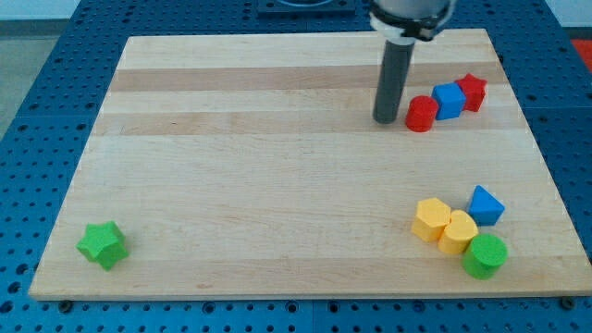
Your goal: Push the green star towards the red circle
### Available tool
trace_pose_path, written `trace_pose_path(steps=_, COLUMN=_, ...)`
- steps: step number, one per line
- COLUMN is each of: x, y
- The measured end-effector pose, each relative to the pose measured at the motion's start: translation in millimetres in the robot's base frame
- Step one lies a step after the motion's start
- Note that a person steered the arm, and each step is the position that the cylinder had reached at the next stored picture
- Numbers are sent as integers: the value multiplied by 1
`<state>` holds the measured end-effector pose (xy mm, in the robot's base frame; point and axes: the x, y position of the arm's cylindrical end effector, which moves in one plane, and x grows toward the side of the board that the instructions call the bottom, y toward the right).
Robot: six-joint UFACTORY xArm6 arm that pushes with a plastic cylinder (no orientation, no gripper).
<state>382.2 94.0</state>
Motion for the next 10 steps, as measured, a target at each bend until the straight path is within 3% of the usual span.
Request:
trace_pose_path(steps=2, x=1, y=-71)
trace_pose_path(steps=4, x=13, y=-228)
trace_pose_path(steps=6, x=85, y=-378)
trace_pose_path(steps=9, x=122, y=-398)
trace_pose_path(steps=10, x=171, y=-398)
